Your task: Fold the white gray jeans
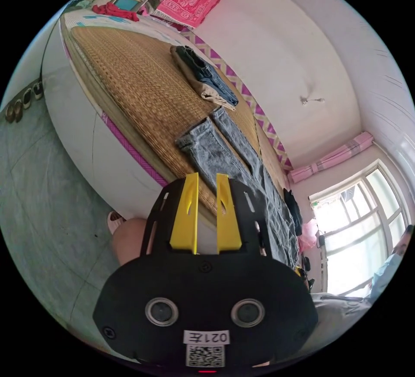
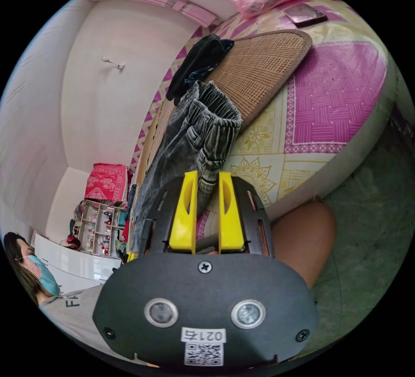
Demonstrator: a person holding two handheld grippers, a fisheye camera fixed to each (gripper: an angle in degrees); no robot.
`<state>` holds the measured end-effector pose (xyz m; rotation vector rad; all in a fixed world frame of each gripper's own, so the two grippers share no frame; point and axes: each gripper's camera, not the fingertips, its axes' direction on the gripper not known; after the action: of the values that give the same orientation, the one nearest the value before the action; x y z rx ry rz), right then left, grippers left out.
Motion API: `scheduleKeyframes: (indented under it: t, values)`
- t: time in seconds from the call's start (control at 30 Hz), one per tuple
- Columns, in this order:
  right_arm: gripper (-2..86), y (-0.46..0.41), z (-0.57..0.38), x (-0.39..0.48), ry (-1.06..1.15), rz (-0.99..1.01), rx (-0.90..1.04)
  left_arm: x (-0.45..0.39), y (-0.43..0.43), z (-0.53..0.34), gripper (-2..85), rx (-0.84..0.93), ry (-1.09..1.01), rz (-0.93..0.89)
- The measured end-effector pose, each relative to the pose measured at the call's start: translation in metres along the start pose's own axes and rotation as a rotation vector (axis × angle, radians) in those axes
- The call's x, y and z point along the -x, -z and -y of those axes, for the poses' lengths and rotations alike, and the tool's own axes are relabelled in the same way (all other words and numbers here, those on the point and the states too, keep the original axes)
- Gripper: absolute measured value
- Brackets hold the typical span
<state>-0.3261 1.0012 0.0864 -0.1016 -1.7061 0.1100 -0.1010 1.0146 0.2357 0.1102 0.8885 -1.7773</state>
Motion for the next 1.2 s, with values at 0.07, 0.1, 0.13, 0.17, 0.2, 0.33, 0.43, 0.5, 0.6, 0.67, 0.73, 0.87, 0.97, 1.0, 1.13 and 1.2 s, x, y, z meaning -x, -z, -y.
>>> scheduleKeyframes:
  t: [0.07,0.1,0.13,0.17,0.2,0.33,0.43,0.5,0.6,0.67,0.73,0.87,0.97,1.0,1.13,1.2]
  values:
    - [7.9,-0.004,0.001,-0.002,-0.006,0.004,0.001,0.002,-0.005,0.006,5.0,0.016,0.018,0.019]
    - [7.9,-0.006,0.002,-0.004,-0.013,0.009,0.002,0.001,-0.007,0.009,5.0,0.021,0.025,0.034]
    - [7.9,-0.008,0.003,-0.006,-0.021,0.016,0.003,0.0,-0.009,0.01,5.1,0.025,0.028,0.044]
    - [7.9,-0.009,0.004,-0.007,-0.024,0.02,0.005,-0.001,-0.01,0.012,5.4,0.022,0.037,0.056]
    - [8.0,-0.009,0.005,-0.008,-0.029,0.028,0.011,-0.001,-0.012,0.014,6.0,0.022,0.043,0.061]
    - [7.7,-0.016,0.008,-0.011,-0.034,0.029,0.04,-0.006,-0.024,0.018,7.3,0.054,0.016,0.055]
    - [6.7,-0.034,0.017,-0.012,-0.047,0.078,0.083,-0.008,-0.038,0.02,6.1,0.069,0.022,0.035]
    - [4.9,-0.042,0.025,-0.012,-0.053,0.081,0.085,-0.008,-0.048,0.02,1.8,0.079,0.026,0.051]
    - [1.5,-0.047,0.038,-0.02,-0.1,0.142,0.085,-0.001,-0.055,0.013,-0.5,0.074,0.032,0.028]
    - [0.6,-0.042,0.046,-0.023,-0.108,0.174,0.081,0.004,-0.054,0.011,-0.8,0.081,0.037,-0.005]
    - [0.1,-0.032,0.06,-0.018,-0.082,0.207,0.076,0.003,-0.053,0.009,-0.9,0.092,0.034,-0.022]
    - [-0.1,-0.017,0.101,0.003,-0.034,0.33,0.08,-0.045,-0.045,0.025,-1.0,0.117,-0.108,0.005]
    - [0.0,-0.012,0.159,0.039,0.037,0.399,0.09,-0.11,-0.052,0.061,-1.0,0.16,-0.274,0.086]
    - [0.1,-0.013,0.188,0.058,0.074,0.409,0.097,-0.136,-0.06,0.079,-1.0,0.177,-0.331,0.112]
    - [0.3,-0.043,0.306,0.132,0.175,0.403,0.124,-0.198,-0.115,0.15,-1.0,0.264,-0.422,0.182]
    - [0.4,-0.071,0.359,0.152,0.169,0.371,0.147,-0.221,-0.175,0.199,-1.0,0.35,-0.423,0.221]
